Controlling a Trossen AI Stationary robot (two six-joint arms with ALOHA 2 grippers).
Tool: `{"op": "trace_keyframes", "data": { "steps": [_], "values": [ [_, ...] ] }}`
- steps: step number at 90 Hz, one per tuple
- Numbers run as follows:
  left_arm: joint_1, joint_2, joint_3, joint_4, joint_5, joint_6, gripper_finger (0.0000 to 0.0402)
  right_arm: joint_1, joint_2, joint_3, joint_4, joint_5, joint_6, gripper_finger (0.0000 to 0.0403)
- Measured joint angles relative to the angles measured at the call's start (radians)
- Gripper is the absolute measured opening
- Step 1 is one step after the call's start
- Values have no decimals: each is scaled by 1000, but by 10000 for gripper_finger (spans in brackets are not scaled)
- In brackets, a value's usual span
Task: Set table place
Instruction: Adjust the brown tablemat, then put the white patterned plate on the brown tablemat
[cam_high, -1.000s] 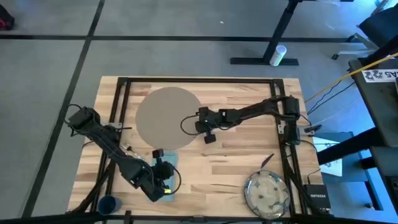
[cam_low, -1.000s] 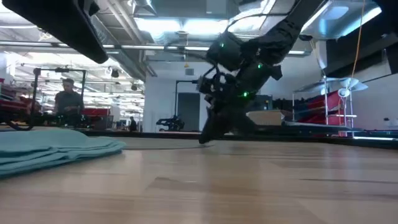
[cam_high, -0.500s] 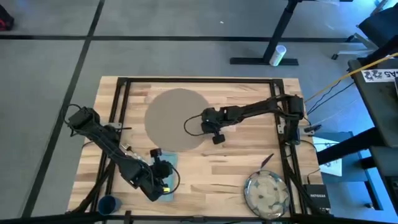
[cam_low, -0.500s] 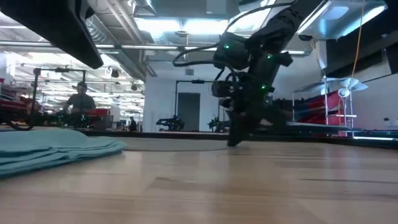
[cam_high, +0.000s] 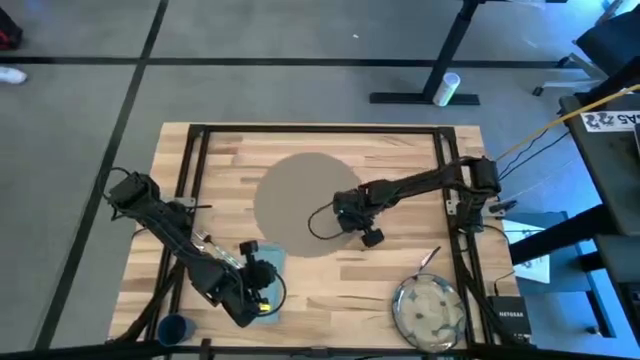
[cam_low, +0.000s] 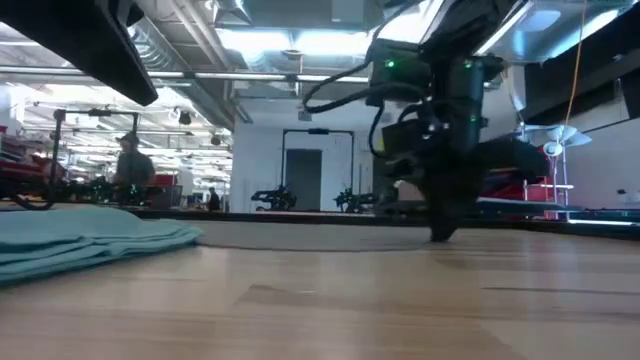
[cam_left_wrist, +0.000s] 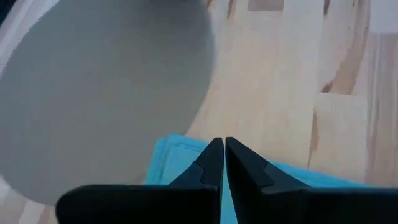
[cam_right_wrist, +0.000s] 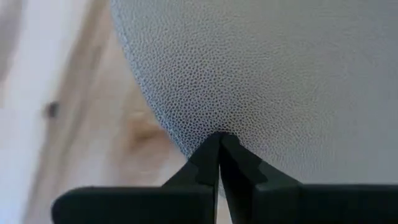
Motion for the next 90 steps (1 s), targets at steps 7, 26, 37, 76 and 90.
{"op": "trace_keyframes", "data": {
  "steps": [7,26,37,76,90],
  "values": [
    [0,0,0,-15,0,-5,0,28,-3,-1,-2,-14,20,0],
    [0,0,0,-27,-3,-2,0,94,-22,-6,-24,-20,49,0],
    [0,0,-1,-47,-5,-3,0,139,-85,-15,-78,-12,72,0],
    [3,0,-1,-42,-19,56,0,368,-282,-13,-383,-51,255,0],
    [3,0,-1,-41,-19,72,0,452,-282,-13,-413,-142,289,2]
  ]
}}
